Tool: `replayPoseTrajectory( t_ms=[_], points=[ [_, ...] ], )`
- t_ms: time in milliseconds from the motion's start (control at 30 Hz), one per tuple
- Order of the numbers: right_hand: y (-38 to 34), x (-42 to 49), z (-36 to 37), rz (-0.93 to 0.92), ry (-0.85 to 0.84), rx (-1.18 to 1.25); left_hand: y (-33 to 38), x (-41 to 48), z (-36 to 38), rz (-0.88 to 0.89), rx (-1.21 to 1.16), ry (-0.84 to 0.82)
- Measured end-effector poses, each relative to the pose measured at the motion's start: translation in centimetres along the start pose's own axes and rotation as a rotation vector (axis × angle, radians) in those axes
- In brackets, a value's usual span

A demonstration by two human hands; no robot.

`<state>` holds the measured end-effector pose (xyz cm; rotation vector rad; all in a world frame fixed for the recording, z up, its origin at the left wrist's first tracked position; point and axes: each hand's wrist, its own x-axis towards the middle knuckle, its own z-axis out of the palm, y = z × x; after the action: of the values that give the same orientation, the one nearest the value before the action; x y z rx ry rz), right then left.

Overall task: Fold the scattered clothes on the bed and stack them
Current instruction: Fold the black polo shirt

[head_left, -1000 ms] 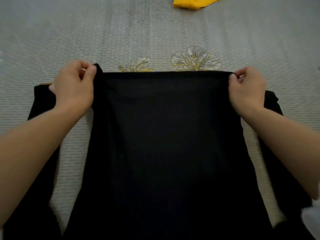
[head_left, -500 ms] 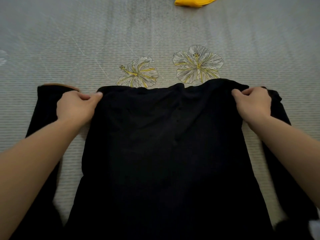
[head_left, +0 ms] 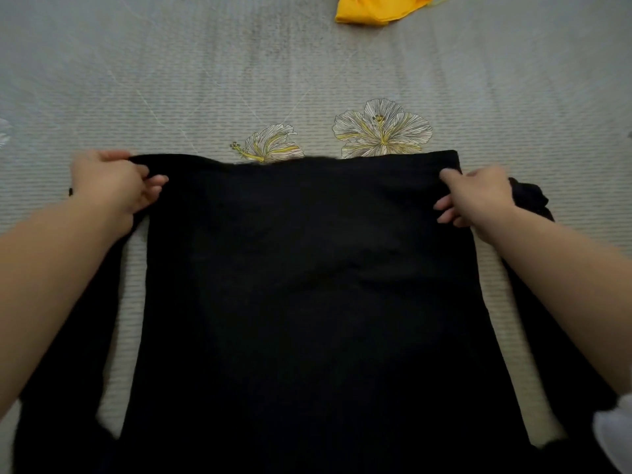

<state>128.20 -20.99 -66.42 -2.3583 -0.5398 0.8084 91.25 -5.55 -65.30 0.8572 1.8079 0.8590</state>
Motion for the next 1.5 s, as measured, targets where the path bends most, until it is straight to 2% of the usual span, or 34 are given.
replayPoseTrajectory(
  t_ms=[67, 233, 333, 400, 533, 600, 700, 800, 900, 1067, 1200, 1300, 1400, 1500],
  points=[
    [0.4, 0.2, 0.4, 0.018, -0.029, 0.028, -0.6, 0.2, 0.0, 0.004, -0.004, -0.018],
    [-0.8, 1.4, 0.1, 0.066, 0.080, 0.509, 0.3, 1.2, 0.7, 0.180, -0.065, -0.008],
    [-0.3, 1.2, 0.8, -0.005, 0.075, 0.567, -0.7, 0.9, 1.8, 0.291, 0.107, -0.147],
    [0.3, -0.3, 1.4, -0.134, 0.052, 0.442, -1.9, -0.7, 2.2, 0.421, 0.312, -0.195],
    [3.2, -7.9, 3.0, -0.649, -0.009, -0.142, -6.2, -7.4, 2.2, 0.904, 0.721, -0.304],
    [5.9, -11.5, 3.7, -0.818, -0.100, -0.415, -9.3, -11.5, 1.4, 1.013, 0.850, -0.407],
    [10.4, -14.1, 3.5, -0.832, -0.177, -0.735, -13.3, -14.5, -1.3, 0.863, 1.075, -0.398],
    [12.5, -14.1, 1.9, -0.706, -0.083, -0.751, -14.3, -14.4, -3.3, 0.796, 1.180, -0.297],
    [13.4, -15.3, 0.5, -0.559, -0.020, -0.773, -14.1, -16.1, -3.8, 0.685, 1.156, -0.286],
    [18.4, -24.4, -0.3, -0.704, -0.123, -0.743, -18.0, -25.8, -6.1, 0.709, 1.056, -0.484],
    [23.8, -27.4, -2.4, -0.606, -0.118, -0.845, -22.3, -30.1, -8.5, 0.654, 1.163, -0.511],
    [24.1, -27.2, -3.9, -0.593, -0.116, -0.794, -21.6, -30.6, -8.0, 0.611, 1.122, -0.503],
    [22.7, -26.7, -5.7, -0.601, -0.162, -0.529, -19.7, -32.4, -6.0, 0.486, 0.980, -0.452],
    [21.9, -24.8, -9.2, -0.623, 0.049, -0.302, -18.9, -35.5, -2.8, 0.560, 0.924, -0.436]
  ],
)
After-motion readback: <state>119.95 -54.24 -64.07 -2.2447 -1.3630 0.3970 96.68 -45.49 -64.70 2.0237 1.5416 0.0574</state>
